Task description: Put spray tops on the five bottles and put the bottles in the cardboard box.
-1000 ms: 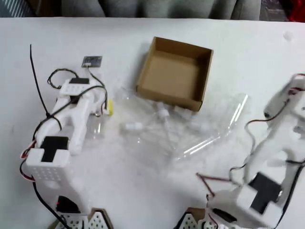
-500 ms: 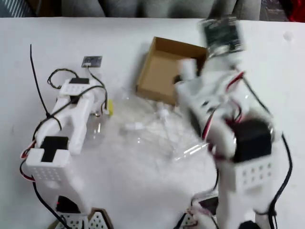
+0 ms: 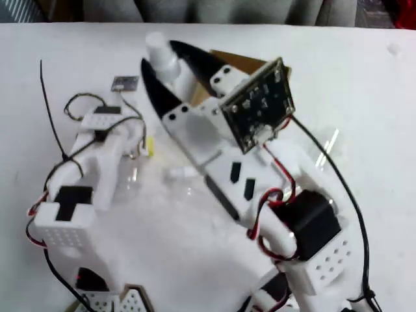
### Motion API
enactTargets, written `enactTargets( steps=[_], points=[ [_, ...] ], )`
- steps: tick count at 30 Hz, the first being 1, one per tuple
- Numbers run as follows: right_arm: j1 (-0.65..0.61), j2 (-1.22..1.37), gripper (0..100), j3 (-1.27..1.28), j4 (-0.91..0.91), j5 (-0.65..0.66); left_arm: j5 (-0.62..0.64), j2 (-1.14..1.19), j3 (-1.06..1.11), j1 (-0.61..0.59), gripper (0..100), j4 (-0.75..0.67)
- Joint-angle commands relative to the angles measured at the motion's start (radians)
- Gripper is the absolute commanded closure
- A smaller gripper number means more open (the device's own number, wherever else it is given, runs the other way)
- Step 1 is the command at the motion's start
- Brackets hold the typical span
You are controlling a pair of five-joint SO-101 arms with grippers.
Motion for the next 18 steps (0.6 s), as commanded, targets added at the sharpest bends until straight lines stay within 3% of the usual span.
enactTargets(
  steps=[1,7,14,18],
  points=[
    [-0.013,-0.004,98.1,0.009,0.041,0.012,-0.012,-0.067,-0.018,-0.025,98,-0.055],
    [0.004,-0.019,98.1,0.02,0.013,0.003,-0.014,-0.074,-0.018,-0.004,98,-0.049],
    [0.004,-0.015,98.1,0.025,-0.042,0.002,-0.012,-0.225,0.02,-0.096,98,-0.04],
    [0.002,0.019,98.1,0.021,-0.105,-0.147,-0.012,-0.358,0.095,-0.09,98,-0.044]
  ],
)
